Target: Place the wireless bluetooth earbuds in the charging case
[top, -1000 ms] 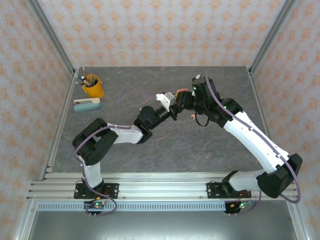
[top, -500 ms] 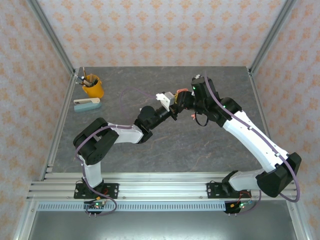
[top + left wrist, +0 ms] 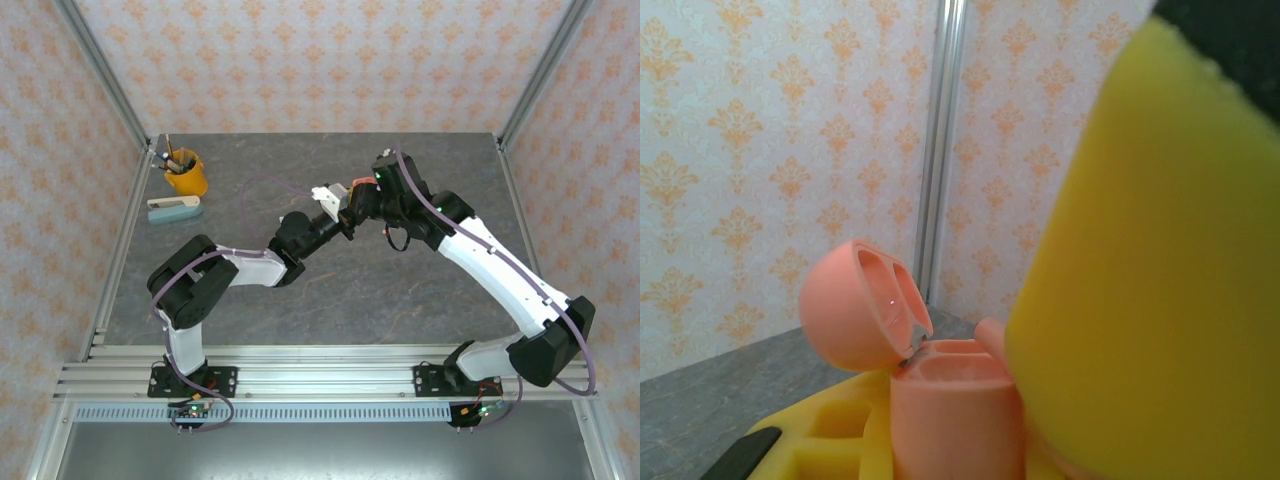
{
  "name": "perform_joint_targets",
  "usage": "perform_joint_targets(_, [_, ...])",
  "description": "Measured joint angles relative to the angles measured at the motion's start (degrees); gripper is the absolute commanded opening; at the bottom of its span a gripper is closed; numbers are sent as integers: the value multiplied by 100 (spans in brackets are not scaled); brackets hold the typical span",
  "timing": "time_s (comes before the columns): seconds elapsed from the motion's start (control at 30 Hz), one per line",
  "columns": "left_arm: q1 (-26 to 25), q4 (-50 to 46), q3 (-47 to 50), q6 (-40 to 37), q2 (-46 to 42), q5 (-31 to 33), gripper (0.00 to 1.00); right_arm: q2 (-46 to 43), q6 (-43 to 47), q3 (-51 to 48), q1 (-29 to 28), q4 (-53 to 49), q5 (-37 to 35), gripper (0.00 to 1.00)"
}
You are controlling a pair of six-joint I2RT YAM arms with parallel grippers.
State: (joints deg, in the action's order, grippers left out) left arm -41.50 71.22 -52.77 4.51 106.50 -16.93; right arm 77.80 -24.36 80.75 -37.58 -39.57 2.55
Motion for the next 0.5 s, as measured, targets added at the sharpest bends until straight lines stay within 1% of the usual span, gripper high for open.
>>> perform_joint_targets(0.07, [0,-4,0,0,9,2,0,17,22,13,-15,-28,-35,38])
perform_joint_targets(0.33, [0,-2,0,2,17,7,0,37,63,46,-15,-127,-144,26])
perform_joint_targets(0.5, [0,4,-11,4,17,11,0,37,59,81,-15,-164,-155,24])
